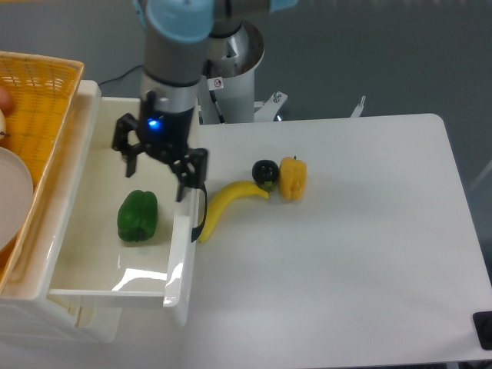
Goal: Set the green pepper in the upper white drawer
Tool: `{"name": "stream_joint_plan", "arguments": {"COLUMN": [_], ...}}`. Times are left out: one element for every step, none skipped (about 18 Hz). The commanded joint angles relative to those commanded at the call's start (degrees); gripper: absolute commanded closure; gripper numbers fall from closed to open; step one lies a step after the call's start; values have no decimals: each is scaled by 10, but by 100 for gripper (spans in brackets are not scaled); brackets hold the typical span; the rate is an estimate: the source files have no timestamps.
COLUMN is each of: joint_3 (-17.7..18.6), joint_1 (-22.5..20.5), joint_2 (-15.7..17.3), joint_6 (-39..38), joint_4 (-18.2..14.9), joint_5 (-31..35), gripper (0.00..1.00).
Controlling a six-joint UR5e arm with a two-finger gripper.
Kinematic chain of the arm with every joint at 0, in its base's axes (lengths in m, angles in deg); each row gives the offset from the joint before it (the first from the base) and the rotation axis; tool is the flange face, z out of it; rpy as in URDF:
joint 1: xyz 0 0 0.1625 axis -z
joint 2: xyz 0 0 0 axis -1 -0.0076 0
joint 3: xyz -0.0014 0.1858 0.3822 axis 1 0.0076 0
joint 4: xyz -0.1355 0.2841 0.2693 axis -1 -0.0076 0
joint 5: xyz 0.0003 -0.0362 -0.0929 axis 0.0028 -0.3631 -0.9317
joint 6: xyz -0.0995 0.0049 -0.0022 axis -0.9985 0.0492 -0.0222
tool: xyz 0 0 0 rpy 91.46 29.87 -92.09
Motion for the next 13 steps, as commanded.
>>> {"name": "stream_joint_plan", "arguments": {"joint_3": [-4,-8,-9,-9,-9,-9,-7,-6,-4,-4,-3,-2,-2], "joint_1": [-14,-27,-41,-54,-66,-76,-89,-102,-106,-112,-120,-126,-128], "joint_2": [0,0,1,0,-1,-3,-6,-8,-13,-22,-26,-37,-49], "joint_6": [0,0,1,3,3,4,6,14,20,23,24,25,26], "joint_4": [0,0,1,1,1,1,2,2,1,1,3,4,4], "joint_5": [-5,-8,-8,-8,-8,-7,-6,-7,-6,-5,-4,-3,-3], "gripper": [0,0,0,0,0,0,0,0,0,0,0,0,0]}}
